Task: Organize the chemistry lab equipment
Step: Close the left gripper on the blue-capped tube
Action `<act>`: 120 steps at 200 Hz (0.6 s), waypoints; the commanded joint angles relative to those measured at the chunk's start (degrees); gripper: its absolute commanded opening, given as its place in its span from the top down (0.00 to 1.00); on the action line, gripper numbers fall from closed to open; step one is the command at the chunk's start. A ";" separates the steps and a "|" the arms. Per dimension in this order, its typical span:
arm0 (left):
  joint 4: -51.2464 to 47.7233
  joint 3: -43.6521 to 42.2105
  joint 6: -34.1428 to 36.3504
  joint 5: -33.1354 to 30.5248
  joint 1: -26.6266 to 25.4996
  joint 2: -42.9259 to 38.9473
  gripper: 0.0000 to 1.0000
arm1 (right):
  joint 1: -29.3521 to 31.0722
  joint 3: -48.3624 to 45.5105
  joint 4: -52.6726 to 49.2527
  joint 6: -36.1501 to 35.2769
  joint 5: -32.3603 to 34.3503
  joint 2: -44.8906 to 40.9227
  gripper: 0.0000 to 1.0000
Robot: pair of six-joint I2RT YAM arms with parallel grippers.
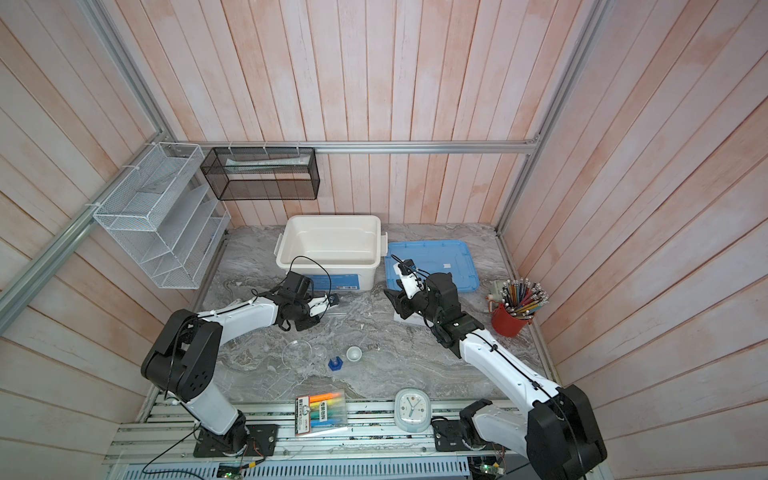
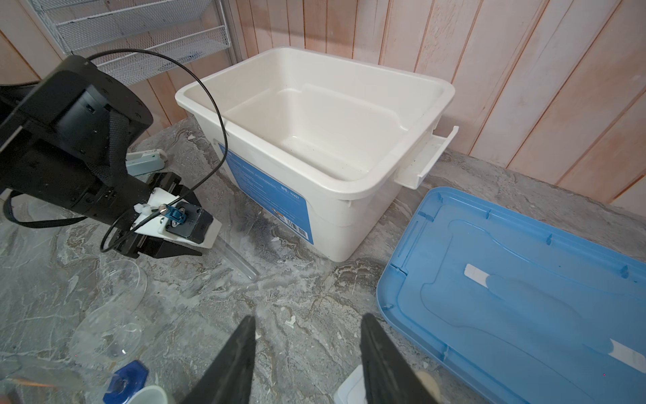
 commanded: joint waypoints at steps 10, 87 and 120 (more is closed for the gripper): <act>0.73 0.30 0.79 -0.43 -0.22 1.14 0.53 | -0.47 -0.68 1.18 0.53 -0.85 0.17 0.50; 0.20 0.74 -0.23 1.10 -0.79 2.52 0.65 | -0.55 -1.17 1.43 0.88 -0.71 -0.17 0.51; -0.11 0.78 -0.84 1.70 -1.01 2.33 0.74 | -0.58 -1.38 1.53 1.14 -0.67 -0.34 0.50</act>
